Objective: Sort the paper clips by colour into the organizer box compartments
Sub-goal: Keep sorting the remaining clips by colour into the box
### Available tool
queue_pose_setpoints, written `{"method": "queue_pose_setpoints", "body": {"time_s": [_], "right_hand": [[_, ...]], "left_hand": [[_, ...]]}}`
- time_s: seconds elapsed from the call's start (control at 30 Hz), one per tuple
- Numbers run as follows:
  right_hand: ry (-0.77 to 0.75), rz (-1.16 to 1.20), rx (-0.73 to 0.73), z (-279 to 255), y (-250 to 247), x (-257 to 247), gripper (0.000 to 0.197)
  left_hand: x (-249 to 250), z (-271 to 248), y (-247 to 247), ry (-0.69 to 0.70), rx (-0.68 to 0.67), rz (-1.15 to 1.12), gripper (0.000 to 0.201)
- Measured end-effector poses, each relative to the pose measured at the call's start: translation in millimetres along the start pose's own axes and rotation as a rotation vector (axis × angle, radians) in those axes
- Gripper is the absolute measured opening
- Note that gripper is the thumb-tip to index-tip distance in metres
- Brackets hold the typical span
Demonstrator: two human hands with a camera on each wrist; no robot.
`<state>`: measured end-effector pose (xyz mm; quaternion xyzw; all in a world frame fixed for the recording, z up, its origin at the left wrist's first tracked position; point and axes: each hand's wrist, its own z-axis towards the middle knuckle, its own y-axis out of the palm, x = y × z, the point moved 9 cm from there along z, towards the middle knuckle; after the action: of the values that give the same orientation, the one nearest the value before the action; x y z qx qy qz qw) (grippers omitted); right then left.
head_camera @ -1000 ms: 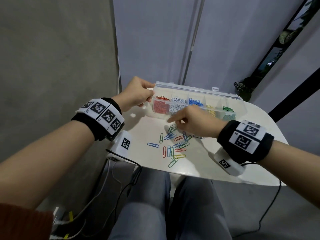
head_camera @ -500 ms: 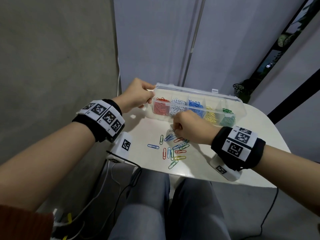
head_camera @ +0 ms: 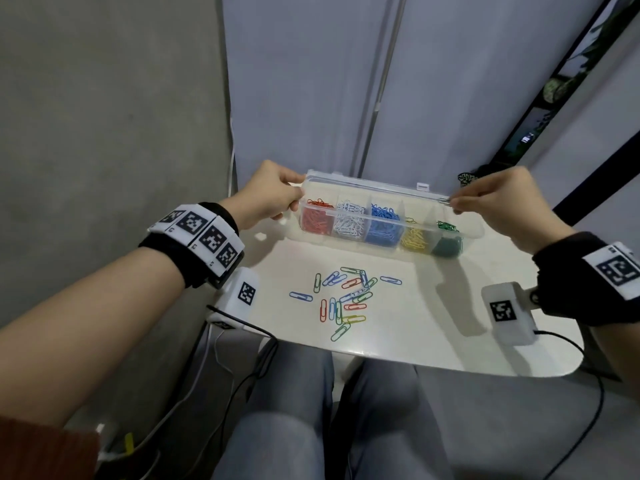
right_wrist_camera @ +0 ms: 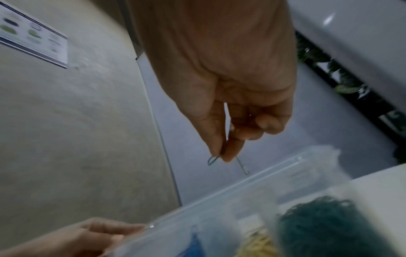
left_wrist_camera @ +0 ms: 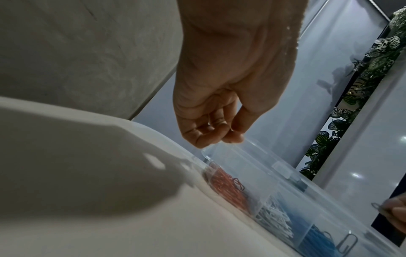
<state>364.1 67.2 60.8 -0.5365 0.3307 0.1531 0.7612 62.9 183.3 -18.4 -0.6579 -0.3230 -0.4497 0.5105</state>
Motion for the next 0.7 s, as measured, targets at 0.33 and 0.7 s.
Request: {"method": "queue_pose_setpoints", "body": {"time_s": [0.33,0.7], "right_hand": [[-0.128,-0.057,-0.071,-32,27,-19,0.006],[-0.221,-0.420,-0.463,-71,120,-21,0.004]], "left_hand": [[0,0,-1,0.006,-0.002,0.024,0.035],[0,1,-1,0.006,-0.001,0.033,0.037]]}}
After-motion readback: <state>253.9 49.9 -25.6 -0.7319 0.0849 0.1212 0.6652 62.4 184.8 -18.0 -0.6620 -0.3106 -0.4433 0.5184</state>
